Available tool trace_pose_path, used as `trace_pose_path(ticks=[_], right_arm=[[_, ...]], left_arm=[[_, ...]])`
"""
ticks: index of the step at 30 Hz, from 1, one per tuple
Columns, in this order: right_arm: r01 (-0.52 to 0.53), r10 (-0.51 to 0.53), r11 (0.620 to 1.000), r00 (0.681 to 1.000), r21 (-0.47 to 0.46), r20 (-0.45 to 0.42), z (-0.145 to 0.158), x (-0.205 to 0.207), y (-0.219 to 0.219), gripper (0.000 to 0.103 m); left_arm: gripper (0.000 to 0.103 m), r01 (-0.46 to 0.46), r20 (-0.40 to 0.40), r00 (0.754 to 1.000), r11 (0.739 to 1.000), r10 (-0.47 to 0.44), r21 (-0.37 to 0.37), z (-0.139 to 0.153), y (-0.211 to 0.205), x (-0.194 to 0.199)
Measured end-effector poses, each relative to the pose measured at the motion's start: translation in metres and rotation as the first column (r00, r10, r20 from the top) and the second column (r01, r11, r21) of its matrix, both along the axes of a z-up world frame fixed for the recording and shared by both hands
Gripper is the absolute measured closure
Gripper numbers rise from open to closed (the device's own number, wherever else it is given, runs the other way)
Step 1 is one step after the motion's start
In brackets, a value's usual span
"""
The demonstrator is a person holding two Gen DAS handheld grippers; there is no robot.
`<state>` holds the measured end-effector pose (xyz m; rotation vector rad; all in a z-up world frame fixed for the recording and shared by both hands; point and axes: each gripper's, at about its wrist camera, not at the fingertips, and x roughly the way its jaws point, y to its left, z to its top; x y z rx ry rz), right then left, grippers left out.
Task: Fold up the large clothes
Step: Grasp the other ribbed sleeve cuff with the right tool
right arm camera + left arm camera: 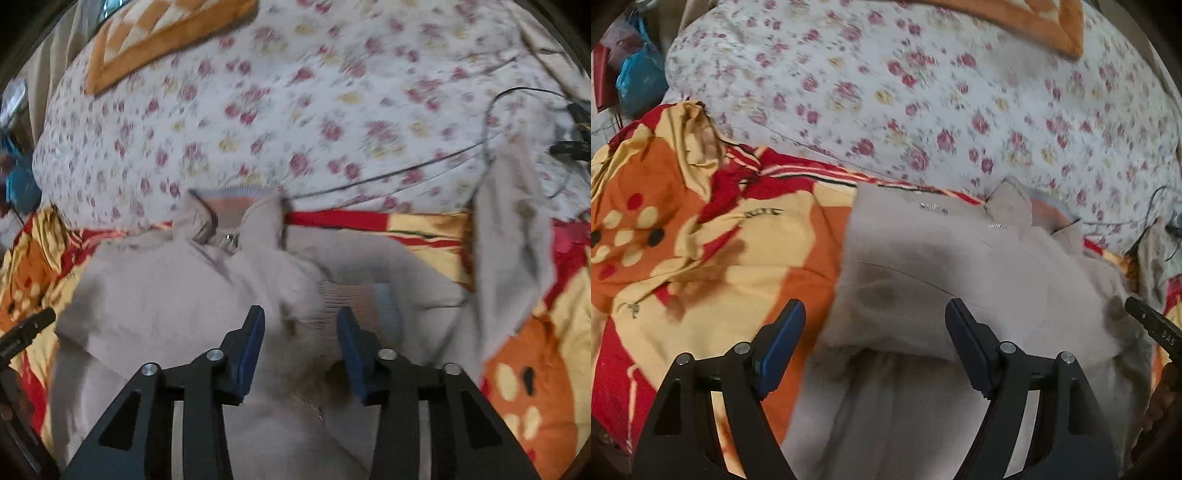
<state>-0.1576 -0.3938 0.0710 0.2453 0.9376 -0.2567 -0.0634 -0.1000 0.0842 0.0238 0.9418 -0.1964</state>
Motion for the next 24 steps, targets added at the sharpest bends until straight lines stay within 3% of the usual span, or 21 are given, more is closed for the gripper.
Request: trace_pose_path(ticks=[4, 6, 9, 13, 18, 24], right_arm=[[0.042, -0.045, 0.998, 0.996, -0.035, -0.071, -0.036, 0.016, -0.012, 0.064], [0.071, -0.078, 0.996, 0.99, -0.055, -0.118, -0.049, 0.021, -0.024, 0.064], [0.073, -0.079, 0.996, 0.99, -0.05, -0.118, -0.042, 0.017, -0.026, 0.063], [0.032, -0.034, 0.998, 0.998, -0.05, -0.044, -0.015, 0.008, -0.012, 0.055], [0.007, -0.019, 0.996, 0.989, -0.086, -0.145, -0.044, 0.014, -0.004, 0.053], [0.008, -0.017, 0.996, 0.995, -0.087, -0.103, -0.029, 0.005, 0.003, 0.049]], left_arm=[[0.025, -0.02, -0.018, 1.0, 0.996, 0.021, 0.086, -0.036, -0.009, 0.013], [0.023, -0.024, -0.056, 0.998, 0.997, 0.028, 0.072, -0.049, -0.006, 0.018], [0.021, -0.025, -0.039, 0.999, 0.997, 0.028, 0.069, -0.045, -0.006, 0.019], [0.021, -0.021, -0.042, 0.999, 0.998, 0.024, 0.066, -0.047, -0.007, 0.019], [0.021, -0.014, -0.037, 0.999, 0.997, 0.017, 0.074, -0.045, -0.008, 0.017], [0.021, -0.003, 0.017, 1.0, 0.998, 0.002, 0.067, -0.031, -0.007, 0.008]])
